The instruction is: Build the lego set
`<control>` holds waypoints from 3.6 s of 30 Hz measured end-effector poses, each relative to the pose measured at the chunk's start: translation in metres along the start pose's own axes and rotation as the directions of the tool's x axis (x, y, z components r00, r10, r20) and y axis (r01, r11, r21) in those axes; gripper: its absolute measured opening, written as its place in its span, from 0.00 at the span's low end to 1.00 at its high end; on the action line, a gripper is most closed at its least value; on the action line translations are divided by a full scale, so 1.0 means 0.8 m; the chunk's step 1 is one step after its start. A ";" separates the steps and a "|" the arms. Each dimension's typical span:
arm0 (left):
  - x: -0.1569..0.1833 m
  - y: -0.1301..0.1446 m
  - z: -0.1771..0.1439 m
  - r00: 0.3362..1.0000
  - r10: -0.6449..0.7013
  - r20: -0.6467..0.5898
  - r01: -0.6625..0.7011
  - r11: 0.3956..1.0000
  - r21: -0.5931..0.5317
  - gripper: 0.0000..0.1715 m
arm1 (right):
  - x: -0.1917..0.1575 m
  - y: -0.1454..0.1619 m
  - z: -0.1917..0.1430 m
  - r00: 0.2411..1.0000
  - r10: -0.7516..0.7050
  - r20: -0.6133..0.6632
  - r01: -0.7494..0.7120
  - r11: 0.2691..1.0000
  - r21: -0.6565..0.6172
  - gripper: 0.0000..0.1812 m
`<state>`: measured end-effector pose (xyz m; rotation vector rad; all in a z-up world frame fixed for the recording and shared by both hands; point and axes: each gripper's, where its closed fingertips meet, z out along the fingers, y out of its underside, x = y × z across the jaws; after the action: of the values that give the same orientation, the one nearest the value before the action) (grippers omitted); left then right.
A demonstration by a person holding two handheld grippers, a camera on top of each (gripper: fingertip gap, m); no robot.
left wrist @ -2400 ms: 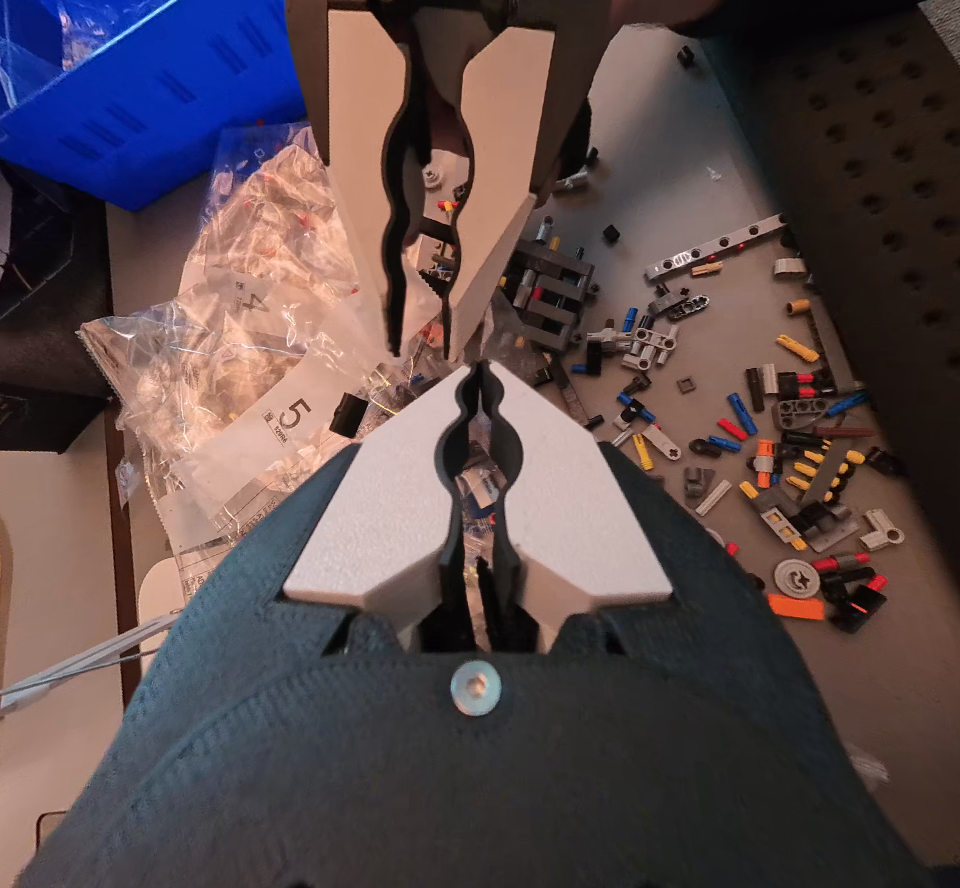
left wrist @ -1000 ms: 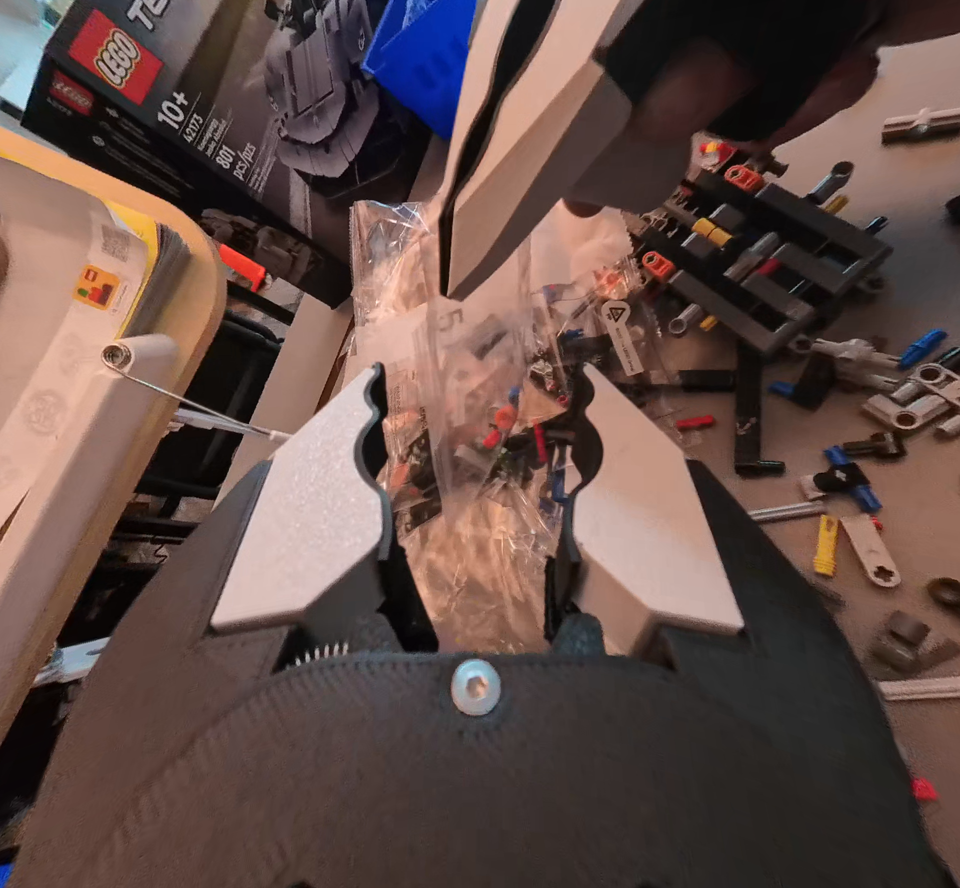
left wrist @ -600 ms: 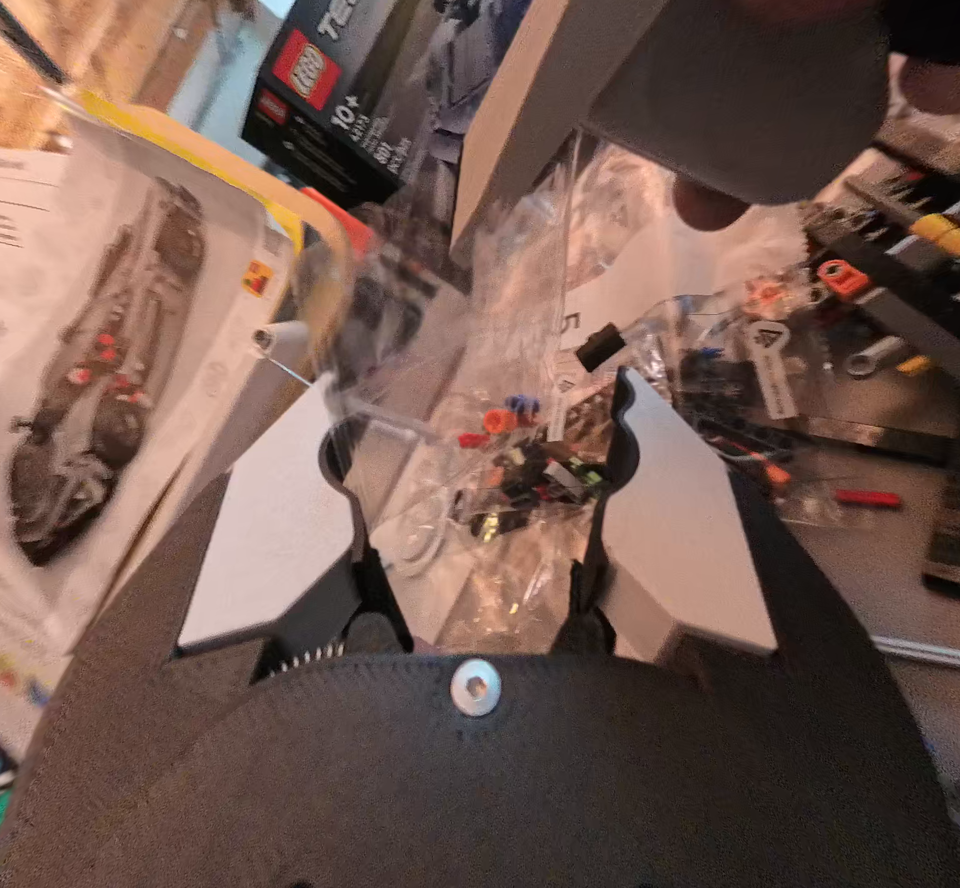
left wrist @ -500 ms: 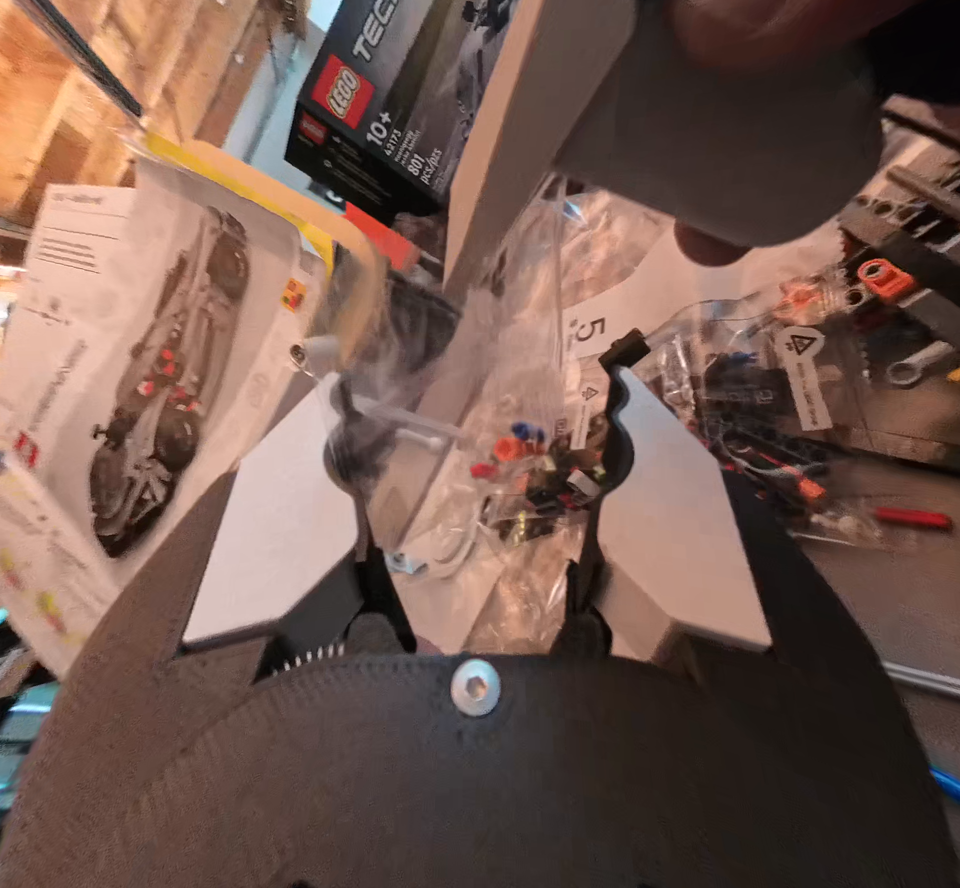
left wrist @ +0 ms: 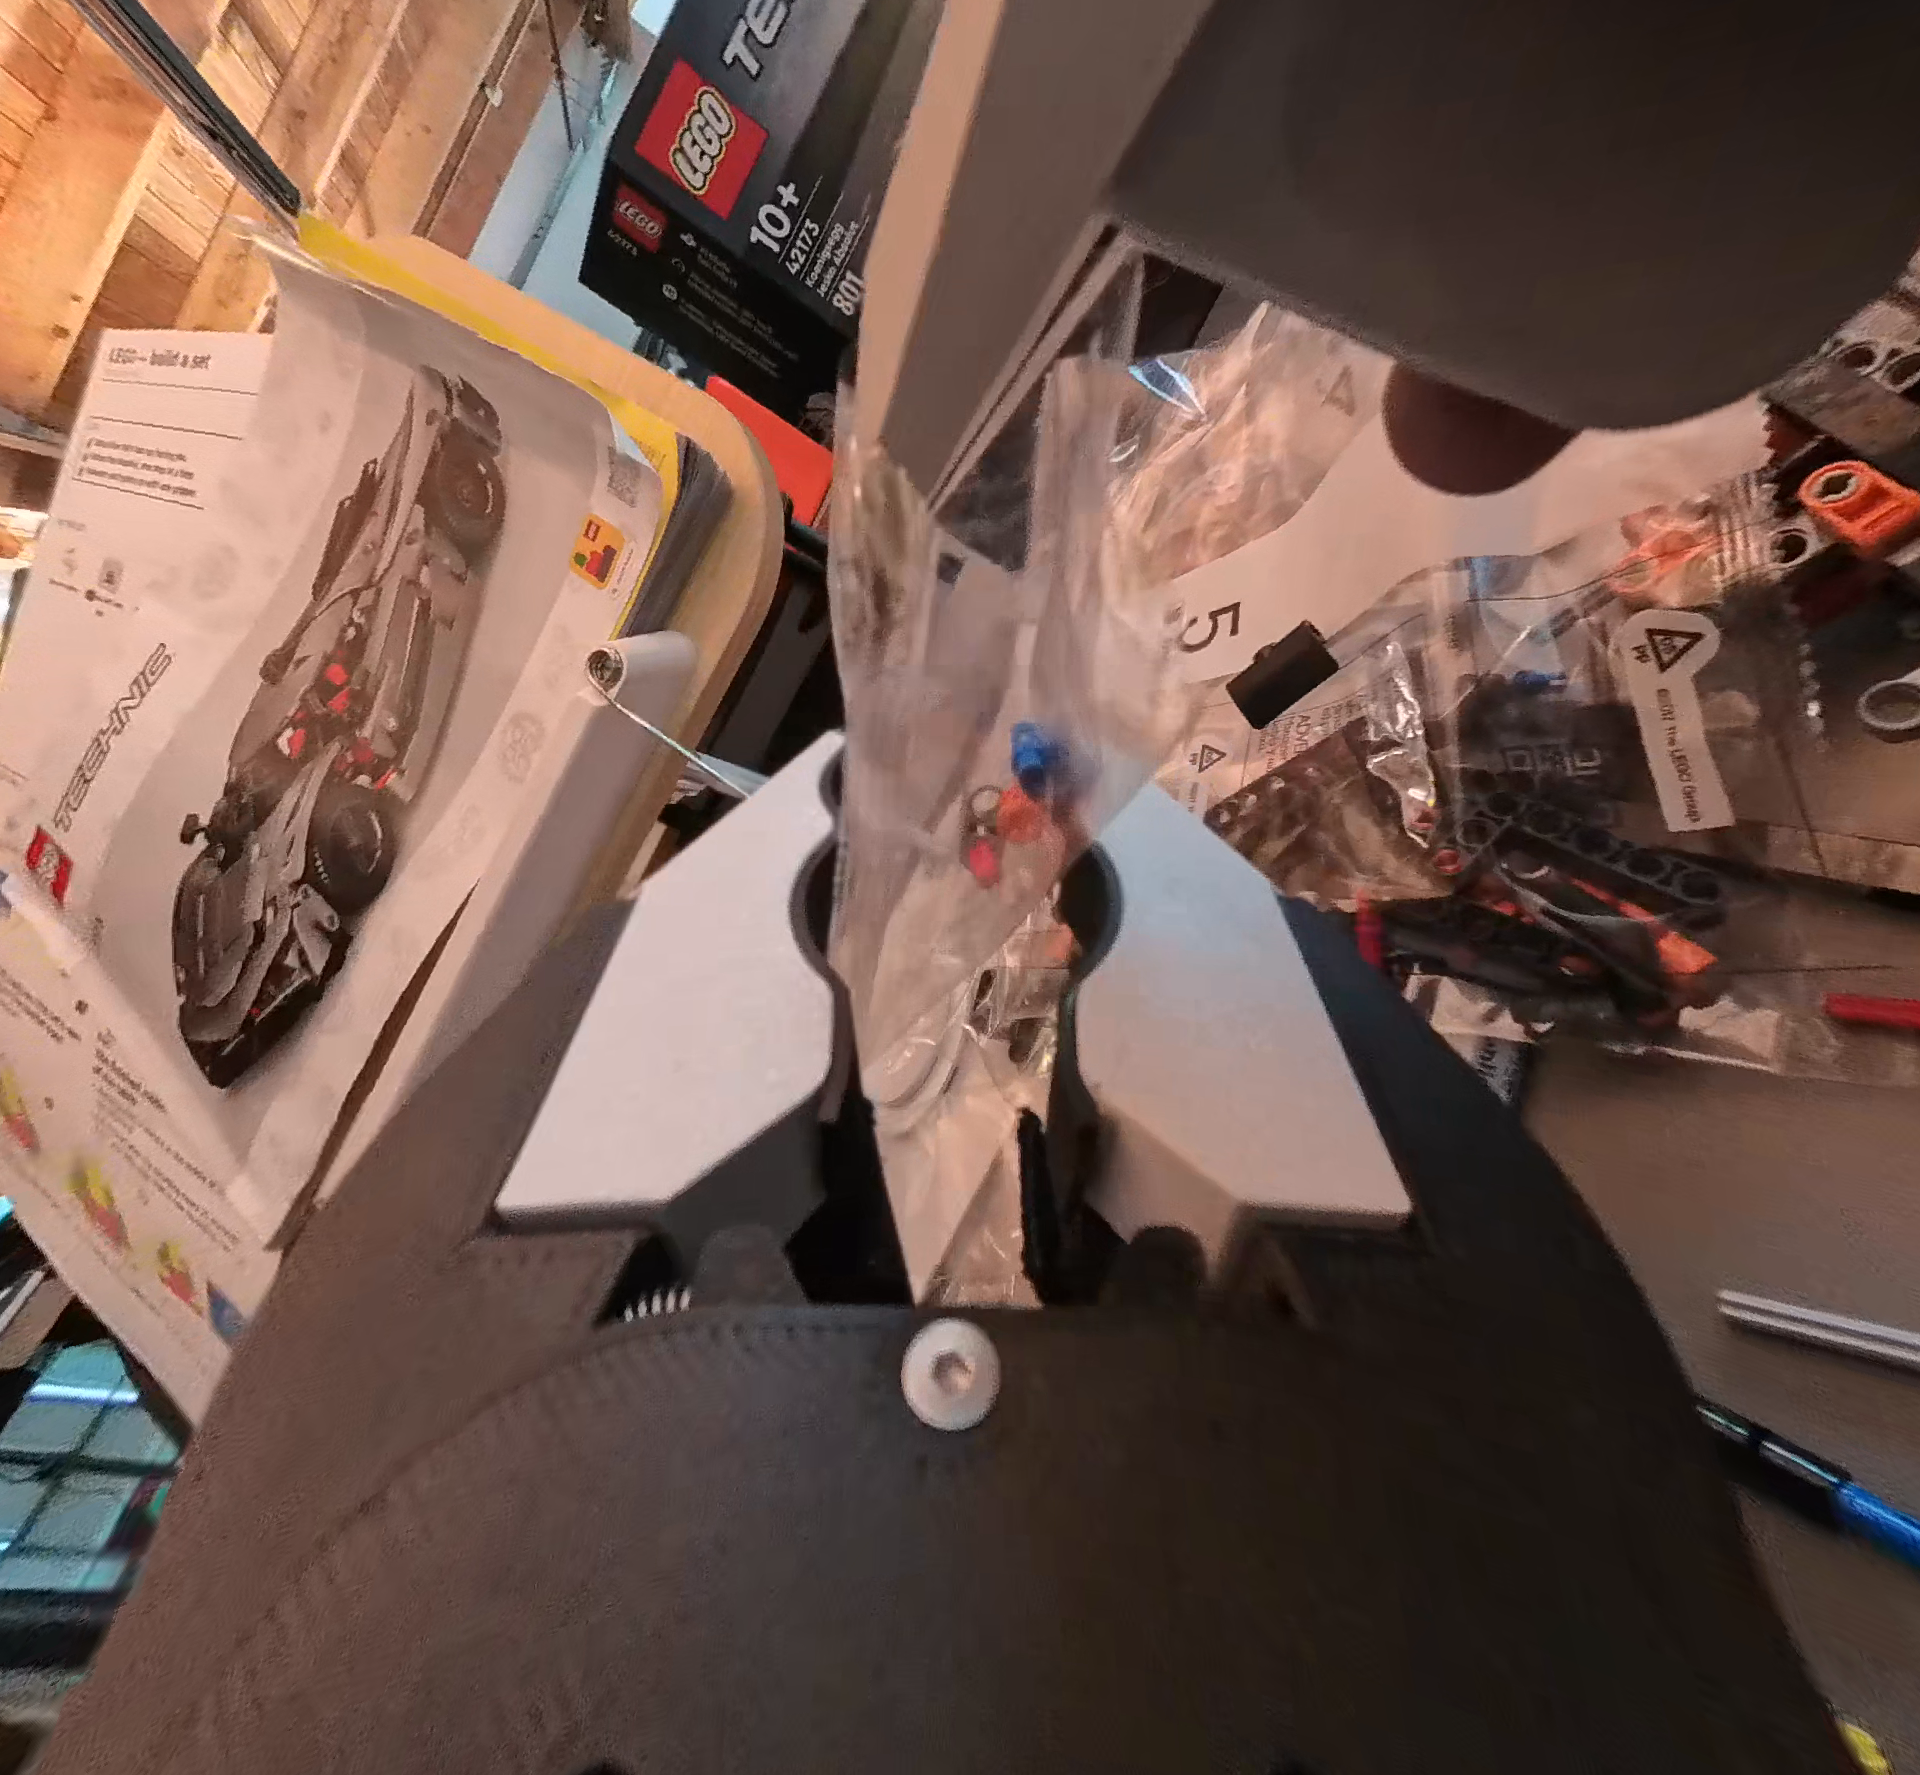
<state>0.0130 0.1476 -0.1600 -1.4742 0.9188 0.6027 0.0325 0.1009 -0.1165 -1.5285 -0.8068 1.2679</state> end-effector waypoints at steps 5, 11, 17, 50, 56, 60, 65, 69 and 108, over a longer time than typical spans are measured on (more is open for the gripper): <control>0.008 -0.001 -0.001 0.996 -0.064 -0.063 0.065 0.998 0.022 0.14 | 0.001 0.001 0.000 0.999 -0.038 -0.014 0.038 0.999 -0.010 0.00; 0.018 -0.008 -0.009 0.976 -0.110 -0.188 0.128 0.988 0.084 0.30 | 0.009 -0.003 -0.006 0.995 -0.098 -0.035 0.096 0.995 -0.033 0.00; 0.052 -0.014 -0.038 0.873 -0.103 -0.477 0.152 0.986 0.064 0.42 | -0.013 0.012 -0.011 0.946 -0.315 0.081 0.324 0.933 -0.156 0.00; 0.130 -0.039 -0.146 0.312 -0.083 -0.946 0.380 0.924 0.044 0.19 | -0.084 0.070 -0.034 0.743 -0.472 0.475 0.609 0.771 -0.185 0.00; 0.124 -0.030 -0.137 0.348 -0.099 -0.932 0.368 0.929 0.039 0.14 | -0.077 0.044 -0.034 0.781 -0.470 0.412 0.562 0.817 -0.132 0.09; 0.104 -0.018 -0.127 0.387 -0.148 -0.910 0.388 0.922 0.014 0.15 | -0.039 0.037 -0.037 0.841 -0.446 0.305 0.516 0.831 -0.207 0.08; 0.075 -0.003 -0.115 0.441 -0.210 -0.873 0.427 0.904 -0.001 0.16 | -0.010 0.062 -0.039 0.895 -0.366 0.256 0.440 0.819 -0.368 0.05; 0.064 0.004 -0.107 0.474 -0.235 -0.849 0.439 0.899 -0.004 0.16 | 0.021 0.134 -0.047 0.845 -0.463 0.268 0.516 0.575 -0.634 0.01; 0.058 -0.003 -0.108 0.502 -0.221 -0.836 0.436 0.900 0.023 0.19 | 0.036 0.190 -0.047 0.918 -0.371 0.141 0.289 0.383 -0.877 0.00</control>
<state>0.0273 0.0541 -0.1851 -1.6562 1.3014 -0.5711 0.0634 0.0687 -0.2690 -2.0329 -1.8261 0.3950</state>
